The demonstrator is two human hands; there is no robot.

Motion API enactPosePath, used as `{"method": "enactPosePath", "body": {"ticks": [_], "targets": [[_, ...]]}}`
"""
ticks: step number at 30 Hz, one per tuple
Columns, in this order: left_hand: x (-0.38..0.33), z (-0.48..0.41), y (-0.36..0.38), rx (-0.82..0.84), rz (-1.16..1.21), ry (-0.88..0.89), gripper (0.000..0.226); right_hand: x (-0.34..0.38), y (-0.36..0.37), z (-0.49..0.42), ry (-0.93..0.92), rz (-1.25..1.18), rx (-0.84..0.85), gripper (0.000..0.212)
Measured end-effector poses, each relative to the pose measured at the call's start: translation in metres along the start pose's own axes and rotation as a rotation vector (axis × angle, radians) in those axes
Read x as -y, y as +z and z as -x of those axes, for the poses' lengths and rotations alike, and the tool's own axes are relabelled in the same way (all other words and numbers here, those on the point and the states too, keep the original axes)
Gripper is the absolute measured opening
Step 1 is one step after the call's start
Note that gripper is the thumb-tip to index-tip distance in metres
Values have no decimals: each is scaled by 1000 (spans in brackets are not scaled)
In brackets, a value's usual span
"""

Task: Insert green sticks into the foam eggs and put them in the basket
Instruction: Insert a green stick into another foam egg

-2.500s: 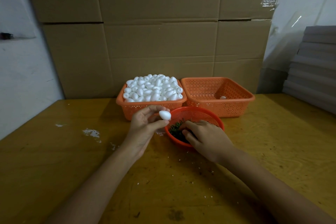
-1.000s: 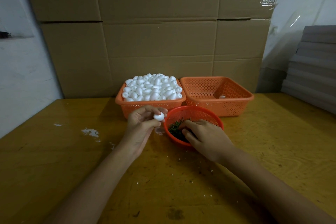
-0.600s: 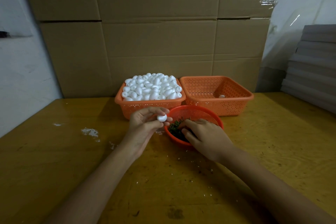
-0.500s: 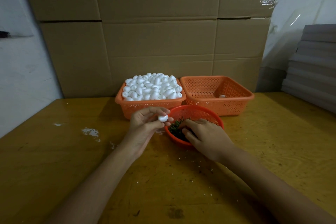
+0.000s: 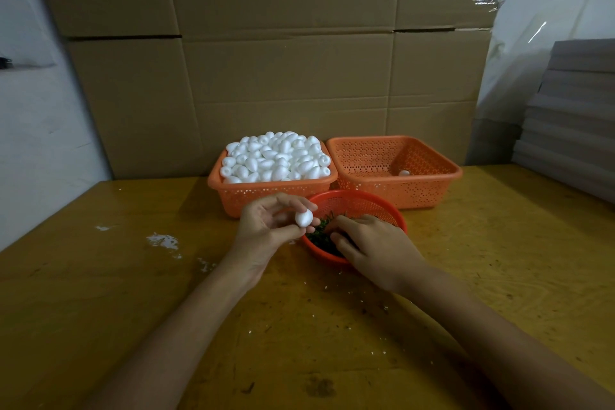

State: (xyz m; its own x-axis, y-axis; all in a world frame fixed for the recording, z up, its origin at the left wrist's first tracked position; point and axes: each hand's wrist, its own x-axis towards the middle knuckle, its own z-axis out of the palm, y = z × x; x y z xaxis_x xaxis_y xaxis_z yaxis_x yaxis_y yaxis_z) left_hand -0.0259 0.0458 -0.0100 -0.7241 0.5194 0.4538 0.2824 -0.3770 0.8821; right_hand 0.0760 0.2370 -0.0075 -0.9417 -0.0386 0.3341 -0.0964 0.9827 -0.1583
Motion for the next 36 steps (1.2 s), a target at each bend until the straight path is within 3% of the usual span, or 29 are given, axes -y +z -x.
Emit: {"method": "enactPosePath", "body": {"ticks": [5,24,36], "targets": [[-1,1,2,16,-80,34,39,1,-1,0,10,14,7,33],[1,1,1,54,-99,-19,33,2,-3,1,-8,-9,-9,31],[-3,2,2,51,-102,-25,34,-11,-10,-8,-53,-214,32,23]]}}
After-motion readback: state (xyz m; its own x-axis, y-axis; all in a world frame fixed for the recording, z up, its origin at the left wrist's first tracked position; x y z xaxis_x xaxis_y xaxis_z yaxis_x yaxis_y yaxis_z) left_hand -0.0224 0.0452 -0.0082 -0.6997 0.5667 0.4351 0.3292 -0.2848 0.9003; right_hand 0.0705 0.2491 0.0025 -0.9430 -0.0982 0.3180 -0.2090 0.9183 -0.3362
